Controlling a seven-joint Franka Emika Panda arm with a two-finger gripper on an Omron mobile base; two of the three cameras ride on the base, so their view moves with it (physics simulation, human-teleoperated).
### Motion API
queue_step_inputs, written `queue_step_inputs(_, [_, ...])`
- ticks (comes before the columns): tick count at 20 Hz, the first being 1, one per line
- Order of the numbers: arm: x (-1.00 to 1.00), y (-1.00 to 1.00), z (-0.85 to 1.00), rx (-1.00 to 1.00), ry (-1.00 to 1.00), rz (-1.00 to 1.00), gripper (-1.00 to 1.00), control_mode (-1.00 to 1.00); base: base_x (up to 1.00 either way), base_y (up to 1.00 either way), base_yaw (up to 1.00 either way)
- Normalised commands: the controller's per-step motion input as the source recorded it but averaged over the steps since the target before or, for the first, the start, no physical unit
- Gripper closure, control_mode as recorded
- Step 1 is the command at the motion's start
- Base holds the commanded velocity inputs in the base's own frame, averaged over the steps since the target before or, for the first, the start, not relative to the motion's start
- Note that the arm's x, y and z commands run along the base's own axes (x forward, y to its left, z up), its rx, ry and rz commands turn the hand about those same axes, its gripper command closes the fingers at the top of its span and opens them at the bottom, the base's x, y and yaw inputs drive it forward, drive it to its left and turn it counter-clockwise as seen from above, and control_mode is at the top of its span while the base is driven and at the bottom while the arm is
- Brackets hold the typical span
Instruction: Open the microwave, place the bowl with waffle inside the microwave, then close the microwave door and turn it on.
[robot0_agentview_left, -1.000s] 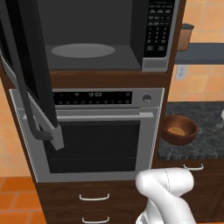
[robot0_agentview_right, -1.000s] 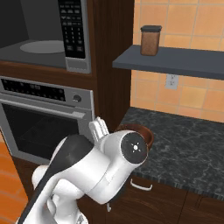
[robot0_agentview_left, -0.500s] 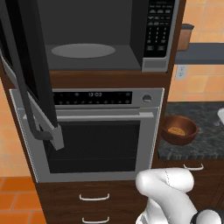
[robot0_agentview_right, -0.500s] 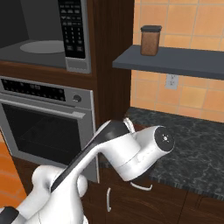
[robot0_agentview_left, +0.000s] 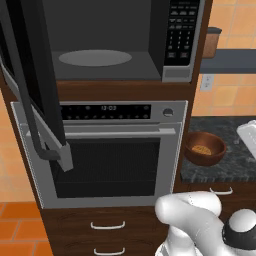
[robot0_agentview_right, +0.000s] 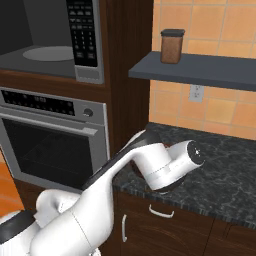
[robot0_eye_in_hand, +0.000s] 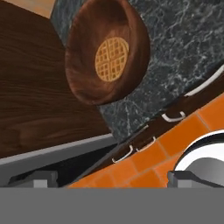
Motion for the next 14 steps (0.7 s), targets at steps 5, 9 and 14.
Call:
queue_step_inputs(5, [0.44, -0.14, -0.37, -0.01, 0.0, 0.14, -1.0, -1.0, 0.0, 0.0, 0.0])
queue_step_inputs(9, [0.34, -0.17, -0.31, 0.0, 0.0, 0.1, -1.0, -1.0, 0.0, 0.0, 0.0])
queue_step_inputs(14, [0.39, -0.13, -0.23, 0.0, 0.0, 0.06, -1.0, -1.0, 0.0, 0.0, 0.0])
